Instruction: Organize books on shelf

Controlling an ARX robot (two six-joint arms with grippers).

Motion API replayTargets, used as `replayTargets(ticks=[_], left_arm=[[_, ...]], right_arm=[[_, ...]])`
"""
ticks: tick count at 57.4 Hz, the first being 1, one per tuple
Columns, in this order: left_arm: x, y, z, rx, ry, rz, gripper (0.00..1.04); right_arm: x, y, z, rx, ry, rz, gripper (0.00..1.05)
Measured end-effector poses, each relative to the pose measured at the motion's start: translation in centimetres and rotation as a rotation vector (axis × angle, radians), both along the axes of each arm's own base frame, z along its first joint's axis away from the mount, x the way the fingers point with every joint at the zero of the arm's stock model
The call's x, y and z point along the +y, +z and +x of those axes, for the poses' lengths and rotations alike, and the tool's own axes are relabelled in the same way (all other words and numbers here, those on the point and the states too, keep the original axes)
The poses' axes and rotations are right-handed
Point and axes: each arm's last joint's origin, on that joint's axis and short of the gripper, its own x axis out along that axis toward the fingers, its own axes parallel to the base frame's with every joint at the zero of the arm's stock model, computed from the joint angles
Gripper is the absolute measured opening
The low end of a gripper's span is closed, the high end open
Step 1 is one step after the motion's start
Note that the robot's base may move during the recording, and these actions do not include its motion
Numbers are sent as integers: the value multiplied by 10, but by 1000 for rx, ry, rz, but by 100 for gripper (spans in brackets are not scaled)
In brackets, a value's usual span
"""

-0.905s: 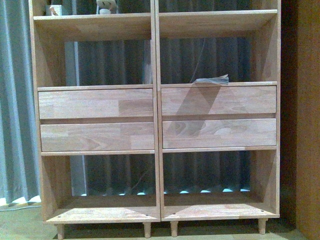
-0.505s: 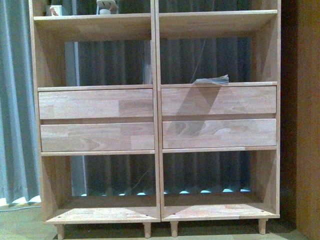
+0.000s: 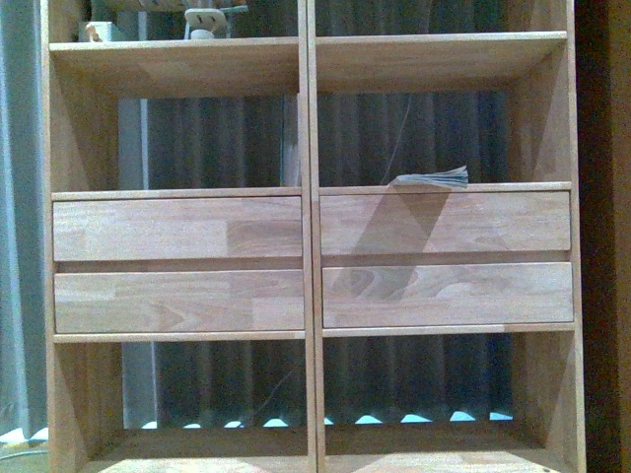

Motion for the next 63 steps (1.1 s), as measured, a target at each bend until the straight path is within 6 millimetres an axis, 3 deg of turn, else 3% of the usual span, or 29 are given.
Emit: replayTargets(ticks=[63], left_arm=[[0, 0, 0, 0, -1, 0, 97]], right_arm=[[0, 0, 0, 0, 0, 0, 98]])
